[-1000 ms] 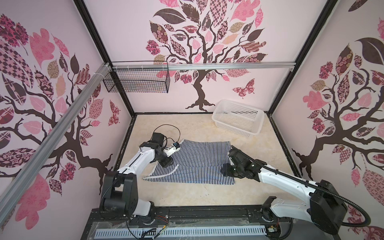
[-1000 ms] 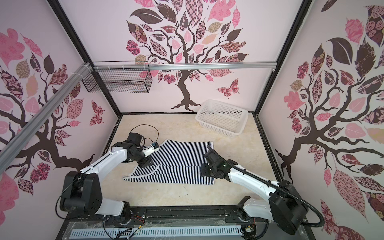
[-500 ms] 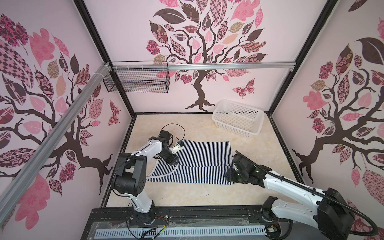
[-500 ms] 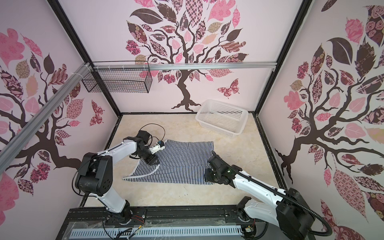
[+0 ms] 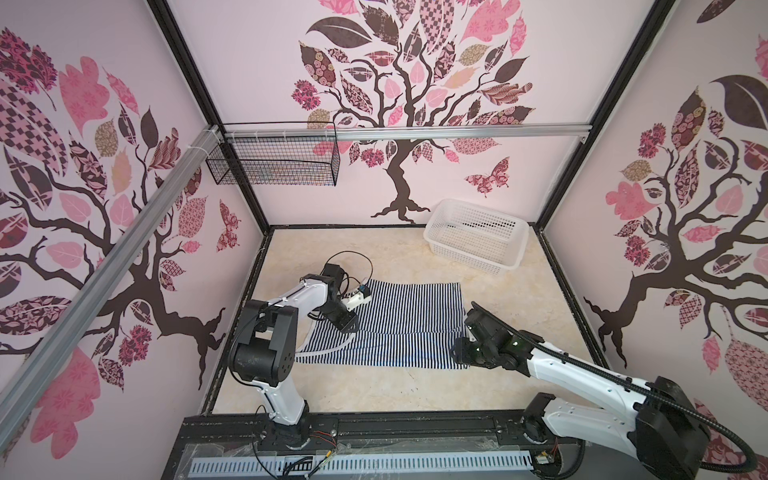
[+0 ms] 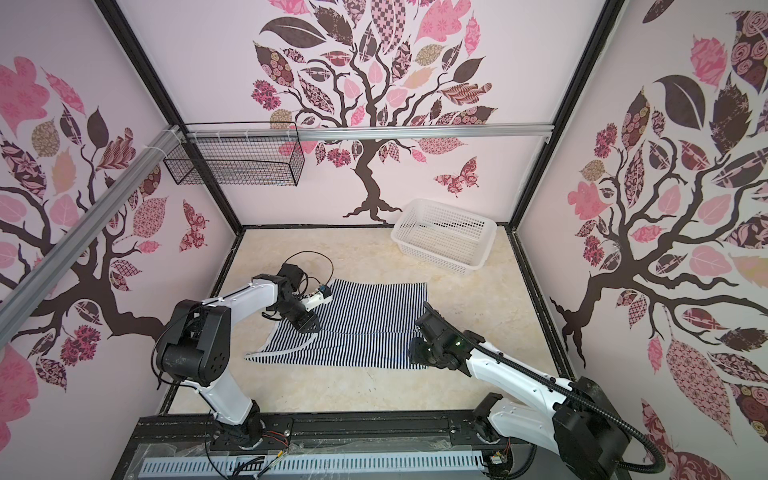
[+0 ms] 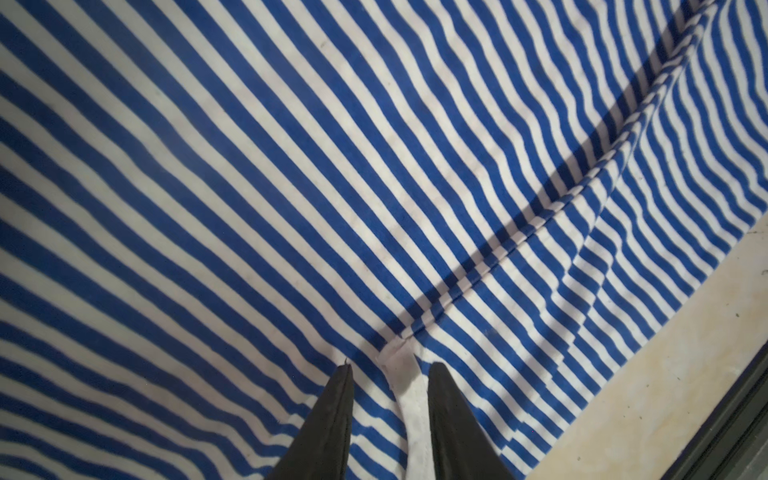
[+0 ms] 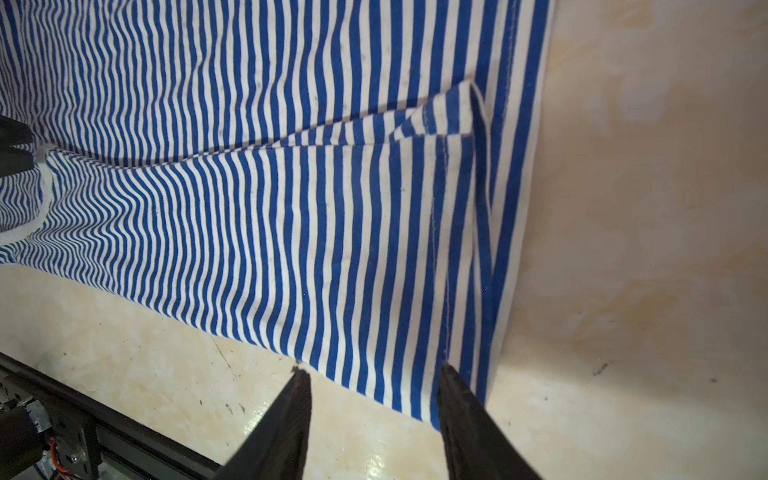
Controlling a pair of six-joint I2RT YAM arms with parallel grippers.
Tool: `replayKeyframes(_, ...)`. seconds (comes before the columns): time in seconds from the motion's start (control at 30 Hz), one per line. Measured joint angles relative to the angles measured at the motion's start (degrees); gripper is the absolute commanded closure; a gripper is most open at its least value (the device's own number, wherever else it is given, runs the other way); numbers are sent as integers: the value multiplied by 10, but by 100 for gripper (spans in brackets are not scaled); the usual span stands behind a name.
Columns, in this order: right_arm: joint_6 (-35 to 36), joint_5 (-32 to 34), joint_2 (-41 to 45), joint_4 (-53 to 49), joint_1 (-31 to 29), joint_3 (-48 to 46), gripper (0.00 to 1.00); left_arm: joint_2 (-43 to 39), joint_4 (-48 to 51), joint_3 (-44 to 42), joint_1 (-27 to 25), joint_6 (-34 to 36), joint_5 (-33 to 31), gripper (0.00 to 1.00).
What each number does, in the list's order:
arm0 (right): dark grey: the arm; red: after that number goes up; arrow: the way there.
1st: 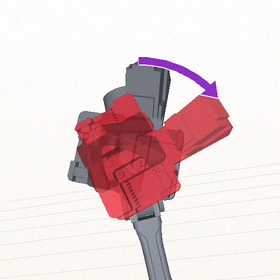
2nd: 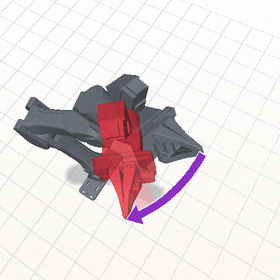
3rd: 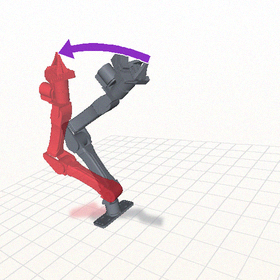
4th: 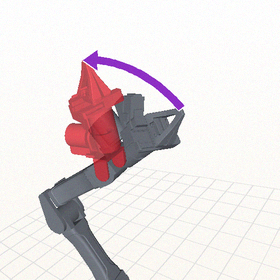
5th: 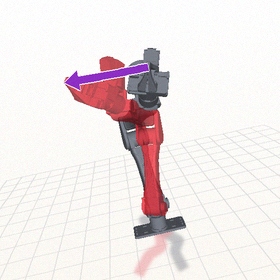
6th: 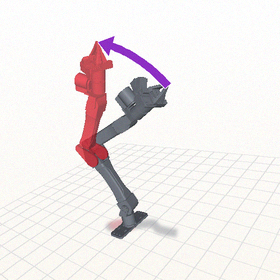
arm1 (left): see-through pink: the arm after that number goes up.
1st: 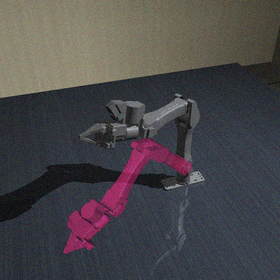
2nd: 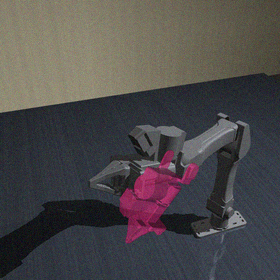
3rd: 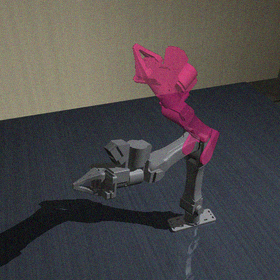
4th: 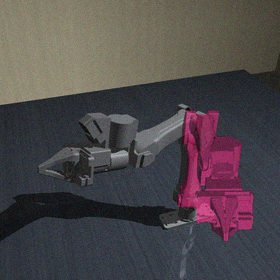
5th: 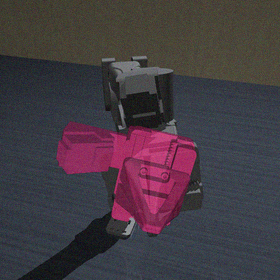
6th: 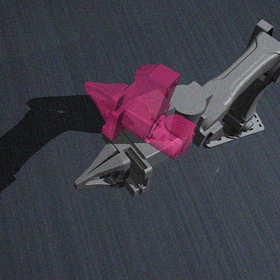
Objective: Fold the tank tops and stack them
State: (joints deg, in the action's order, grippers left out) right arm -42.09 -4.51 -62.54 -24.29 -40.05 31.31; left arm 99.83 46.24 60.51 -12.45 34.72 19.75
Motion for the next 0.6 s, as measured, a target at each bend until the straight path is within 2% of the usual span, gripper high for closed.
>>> replayKeyframes(0.2, 0, 0, 0, 0, 0, 0, 50, 2, 3, -6, -1, 1, 1, 75)
replayKeyframes(0.43, 0, 0, 0, 0, 0, -2, 52, 2, 6, -6, -1, 0, 10, 98)
replayKeyframes(0.6, 0, 0, 0, 0, 0, -3, 52, 2, 8, -6, -1, 3, 14, 100)
